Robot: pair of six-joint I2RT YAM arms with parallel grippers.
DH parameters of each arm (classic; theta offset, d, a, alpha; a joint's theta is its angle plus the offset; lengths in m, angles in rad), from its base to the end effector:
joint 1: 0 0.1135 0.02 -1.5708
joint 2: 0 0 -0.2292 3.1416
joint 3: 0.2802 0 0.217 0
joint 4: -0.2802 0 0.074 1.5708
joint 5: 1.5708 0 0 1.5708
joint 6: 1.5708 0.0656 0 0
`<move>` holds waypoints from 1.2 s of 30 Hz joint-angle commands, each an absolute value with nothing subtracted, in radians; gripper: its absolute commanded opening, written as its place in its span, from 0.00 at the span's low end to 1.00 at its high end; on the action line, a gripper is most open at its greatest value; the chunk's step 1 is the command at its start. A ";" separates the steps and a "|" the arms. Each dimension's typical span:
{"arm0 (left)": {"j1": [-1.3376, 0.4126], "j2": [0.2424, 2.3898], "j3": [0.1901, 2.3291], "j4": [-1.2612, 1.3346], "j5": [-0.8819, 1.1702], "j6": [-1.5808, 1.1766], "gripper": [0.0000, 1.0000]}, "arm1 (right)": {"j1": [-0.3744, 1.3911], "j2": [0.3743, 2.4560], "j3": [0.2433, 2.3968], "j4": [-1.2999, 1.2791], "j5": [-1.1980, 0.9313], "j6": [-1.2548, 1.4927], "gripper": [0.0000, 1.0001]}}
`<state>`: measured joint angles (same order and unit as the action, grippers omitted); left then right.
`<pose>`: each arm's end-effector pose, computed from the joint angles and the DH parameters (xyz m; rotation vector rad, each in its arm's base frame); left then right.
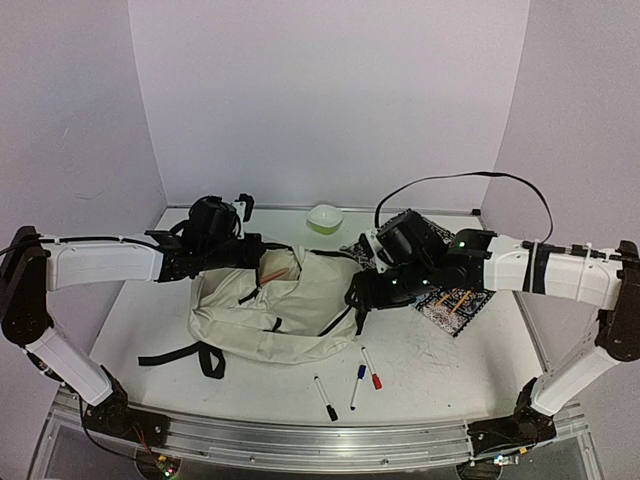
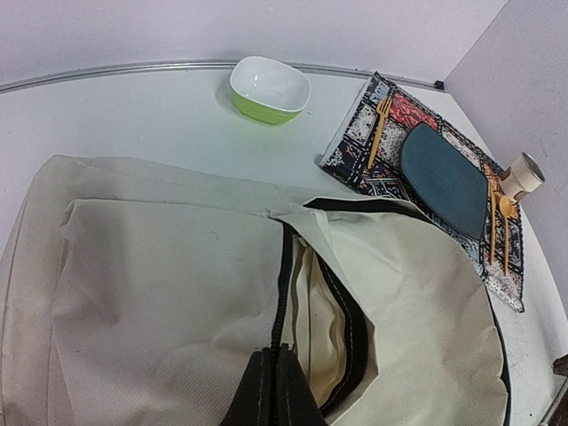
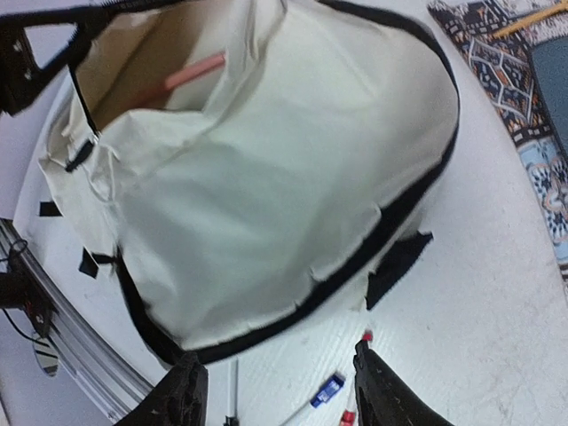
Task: Pack the student bag
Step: Pick up the pen from the center of the board.
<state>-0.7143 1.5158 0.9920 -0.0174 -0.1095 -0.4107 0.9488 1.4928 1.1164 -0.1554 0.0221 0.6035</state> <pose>0.2595 -0.2156 0.2183 0.2601 2.1426 -0.5508 0.1984 0.2742 0.2504 -0.3703 2.2058 0.8784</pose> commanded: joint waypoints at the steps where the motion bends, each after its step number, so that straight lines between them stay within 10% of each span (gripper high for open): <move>1: -0.710 1.484 1.007 0.053 -0.151 -0.396 0.00 | 0.979 1.451 1.071 -0.340 0.073 0.645 0.57; 36: -0.709 1.475 0.990 0.060 -0.170 -0.376 0.00 | 1.070 1.882 1.104 -0.428 0.090 0.711 0.33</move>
